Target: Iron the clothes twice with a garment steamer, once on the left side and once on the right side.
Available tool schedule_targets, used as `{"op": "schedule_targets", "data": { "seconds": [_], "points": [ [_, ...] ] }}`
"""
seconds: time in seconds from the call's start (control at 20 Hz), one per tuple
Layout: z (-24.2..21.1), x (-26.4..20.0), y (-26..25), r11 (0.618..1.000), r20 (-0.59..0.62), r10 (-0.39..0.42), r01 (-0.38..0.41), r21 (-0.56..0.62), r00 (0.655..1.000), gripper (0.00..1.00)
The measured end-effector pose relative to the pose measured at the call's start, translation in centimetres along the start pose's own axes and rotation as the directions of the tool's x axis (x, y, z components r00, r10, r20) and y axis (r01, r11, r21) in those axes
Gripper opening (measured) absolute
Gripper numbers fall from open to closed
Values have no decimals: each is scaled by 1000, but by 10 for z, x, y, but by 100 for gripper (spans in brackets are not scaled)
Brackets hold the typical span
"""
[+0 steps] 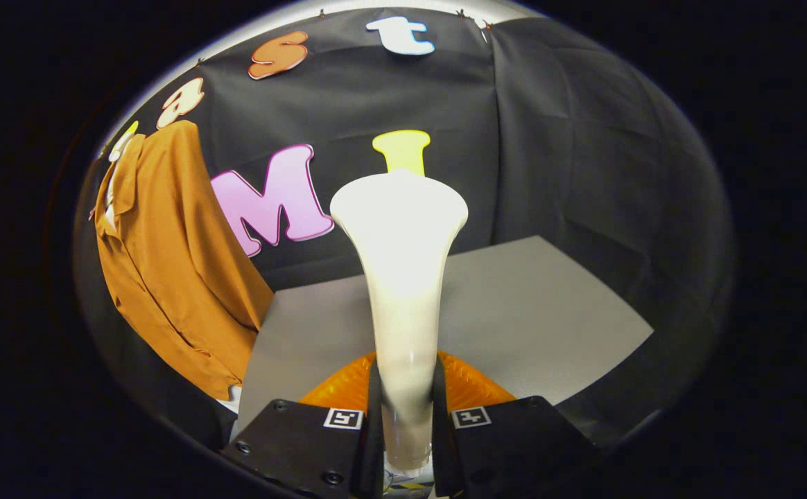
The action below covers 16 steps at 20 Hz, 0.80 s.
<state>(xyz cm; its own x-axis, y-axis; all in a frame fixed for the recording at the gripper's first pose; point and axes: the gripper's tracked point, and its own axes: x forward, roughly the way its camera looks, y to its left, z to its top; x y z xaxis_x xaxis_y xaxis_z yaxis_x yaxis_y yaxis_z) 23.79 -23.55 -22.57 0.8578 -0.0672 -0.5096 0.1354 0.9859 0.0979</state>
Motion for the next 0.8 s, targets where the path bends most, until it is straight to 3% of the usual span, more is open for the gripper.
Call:
{"op": "schedule_targets", "data": {
  "seconds": [0.15,0.45,0.65,0.8],
  "points": [
    [14,-39,26,1000,89,16,-15,-15,996,31],
    [15,-95,121,992,165,126,-122,-33,978,31],
    [9,-101,194,978,159,207,-198,-70,965,32],
    [8,-95,233,973,166,223,-209,-100,960,31]
  ]
}}
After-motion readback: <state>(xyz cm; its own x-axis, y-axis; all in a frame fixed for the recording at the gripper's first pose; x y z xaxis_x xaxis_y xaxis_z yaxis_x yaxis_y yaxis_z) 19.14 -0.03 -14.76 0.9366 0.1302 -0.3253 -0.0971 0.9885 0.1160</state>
